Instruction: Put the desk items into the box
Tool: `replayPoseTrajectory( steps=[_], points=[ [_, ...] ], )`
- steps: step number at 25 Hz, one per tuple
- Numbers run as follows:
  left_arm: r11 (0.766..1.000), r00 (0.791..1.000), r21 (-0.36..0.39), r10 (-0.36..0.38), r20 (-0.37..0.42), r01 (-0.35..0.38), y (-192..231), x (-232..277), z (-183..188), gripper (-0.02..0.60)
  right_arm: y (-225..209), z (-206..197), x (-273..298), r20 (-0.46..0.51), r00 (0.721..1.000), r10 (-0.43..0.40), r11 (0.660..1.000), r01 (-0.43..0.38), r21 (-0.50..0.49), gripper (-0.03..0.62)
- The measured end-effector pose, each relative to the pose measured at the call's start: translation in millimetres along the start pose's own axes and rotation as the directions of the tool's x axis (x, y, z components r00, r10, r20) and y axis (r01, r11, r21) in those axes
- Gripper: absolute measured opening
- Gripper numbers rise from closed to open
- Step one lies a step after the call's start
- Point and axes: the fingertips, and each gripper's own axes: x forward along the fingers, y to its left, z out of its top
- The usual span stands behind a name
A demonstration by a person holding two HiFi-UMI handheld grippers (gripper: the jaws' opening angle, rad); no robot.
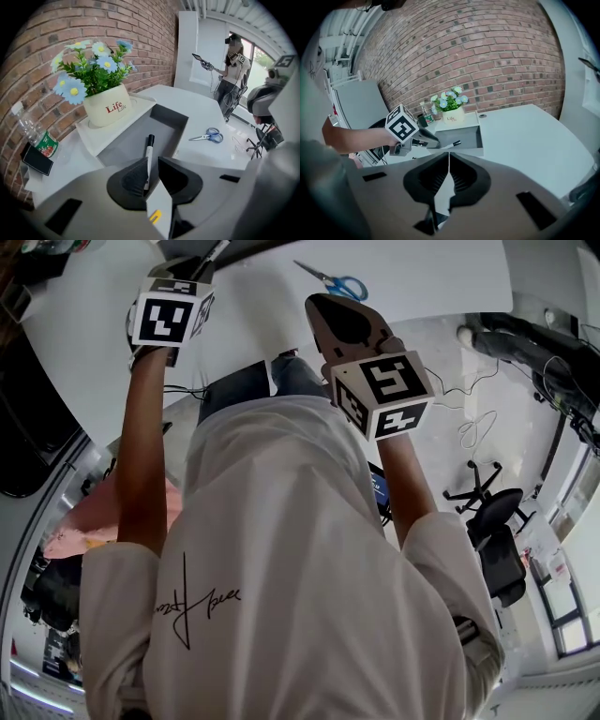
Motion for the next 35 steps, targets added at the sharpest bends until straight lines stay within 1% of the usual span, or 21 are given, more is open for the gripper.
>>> replayPoseTrajectory(
  steps=[2, 7, 12, 16, 21, 29, 35],
  points=[
    [1.000, 1.000, -0.022, -0.003, 0.018, 0.003, -3.3, -5.1, -1.9, 0.071, 6.3, -1.4, -1.0, 0.002, 1.000, 0.013, 1.000, -0.013, -0.007, 0.028],
    [0.999, 0.999, -0.041, 0.016, 0.042, -0.015, -12.8, -21.8, -6.3, 0.071, 20.5, -3.3, -7.9, 0.009, 0.999, 0.038, 0.999, -0.038, -0.018, 0.028],
    [0.998, 0.993, -0.058, 0.042, 0.107, -0.036, -23.3, -43.0, -1.0, 0.071, 28.8, -10.9, -11.1, 0.013, 0.998, 0.059, 0.998, -0.059, -0.027, 0.028],
    [0.996, 0.989, -0.074, 0.058, 0.136, -0.048, -33.3, -56.4, 1.4, 0.066, 32.0, -13.9, -18.9, 0.012, 0.997, 0.071, 0.997, -0.071, -0.035, 0.028],
    [0.991, 0.982, -0.122, 0.082, 0.170, -0.062, -47.2, -70.8, -5.1, 0.043, 35.4, -17.2, -30.6, 0.012, 0.996, 0.090, 0.995, -0.089, -0.053, 0.028],
    [0.974, 0.967, -0.218, 0.119, 0.224, -0.070, -63.7, -91.9, -21.8, 0.017, 37.9, -20.1, -38.8, 0.021, 0.993, 0.114, 0.990, -0.112, -0.083, 0.028],
    [0.966, 0.956, -0.246, 0.146, 0.256, -0.082, -74.6, -107.0, -27.8, 0.007, 42.1, -28.0, -50.3, 0.021, 0.992, 0.127, 0.988, -0.124, -0.095, 0.028]
  ],
)
